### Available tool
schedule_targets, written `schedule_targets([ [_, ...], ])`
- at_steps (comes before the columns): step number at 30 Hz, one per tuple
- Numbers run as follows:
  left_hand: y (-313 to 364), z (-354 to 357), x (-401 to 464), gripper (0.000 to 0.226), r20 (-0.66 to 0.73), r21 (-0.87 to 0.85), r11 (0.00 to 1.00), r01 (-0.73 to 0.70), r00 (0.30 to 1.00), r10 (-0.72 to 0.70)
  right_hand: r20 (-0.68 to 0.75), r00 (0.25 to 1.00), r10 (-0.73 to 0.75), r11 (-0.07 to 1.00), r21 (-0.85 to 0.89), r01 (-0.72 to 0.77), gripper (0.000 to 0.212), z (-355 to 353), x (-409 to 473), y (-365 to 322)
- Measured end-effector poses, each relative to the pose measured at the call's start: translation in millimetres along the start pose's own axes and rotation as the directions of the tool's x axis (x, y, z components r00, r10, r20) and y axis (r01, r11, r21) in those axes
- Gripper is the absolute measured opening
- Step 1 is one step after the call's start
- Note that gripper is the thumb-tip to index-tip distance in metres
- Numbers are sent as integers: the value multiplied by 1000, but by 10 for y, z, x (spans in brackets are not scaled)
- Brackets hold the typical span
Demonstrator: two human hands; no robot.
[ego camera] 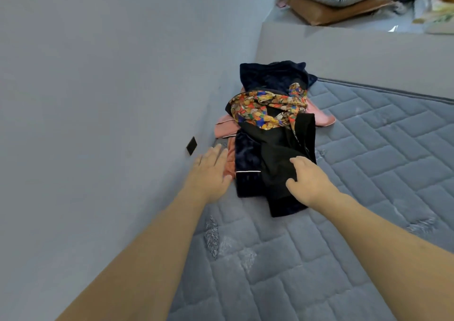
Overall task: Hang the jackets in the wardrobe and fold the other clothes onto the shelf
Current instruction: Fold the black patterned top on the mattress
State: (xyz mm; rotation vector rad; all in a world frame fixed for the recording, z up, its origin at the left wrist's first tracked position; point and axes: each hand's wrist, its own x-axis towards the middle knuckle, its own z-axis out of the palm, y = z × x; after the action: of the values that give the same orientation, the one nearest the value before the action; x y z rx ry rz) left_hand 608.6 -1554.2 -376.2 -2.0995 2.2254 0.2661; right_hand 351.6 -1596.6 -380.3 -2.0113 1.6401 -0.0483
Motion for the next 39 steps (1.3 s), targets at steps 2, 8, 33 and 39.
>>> schedule_targets([
  [2, 100, 467, 384, 74, 41, 20, 998, -66, 997, 66, 10, 999, 45, 999, -19, -45, 66, 255, 322, 348],
  [8, 626, 1598, 1352, 81, 98, -50, 978, -200, 974, 204, 80, 978, 195, 971, 126, -204, 79, 1054, 1035, 1388],
  [33, 859, 3068, 2196, 46, 367, -125, 988, -88, 922, 128, -218, 931, 292, 956, 106, -275, 49, 2645, 2251, 2456],
  [39, 918, 3110, 2169, 47, 403, -135, 989, -65, 908, 114, -221, 931, 291, 957, 84, -279, 50, 2668, 2255, 2468],
])
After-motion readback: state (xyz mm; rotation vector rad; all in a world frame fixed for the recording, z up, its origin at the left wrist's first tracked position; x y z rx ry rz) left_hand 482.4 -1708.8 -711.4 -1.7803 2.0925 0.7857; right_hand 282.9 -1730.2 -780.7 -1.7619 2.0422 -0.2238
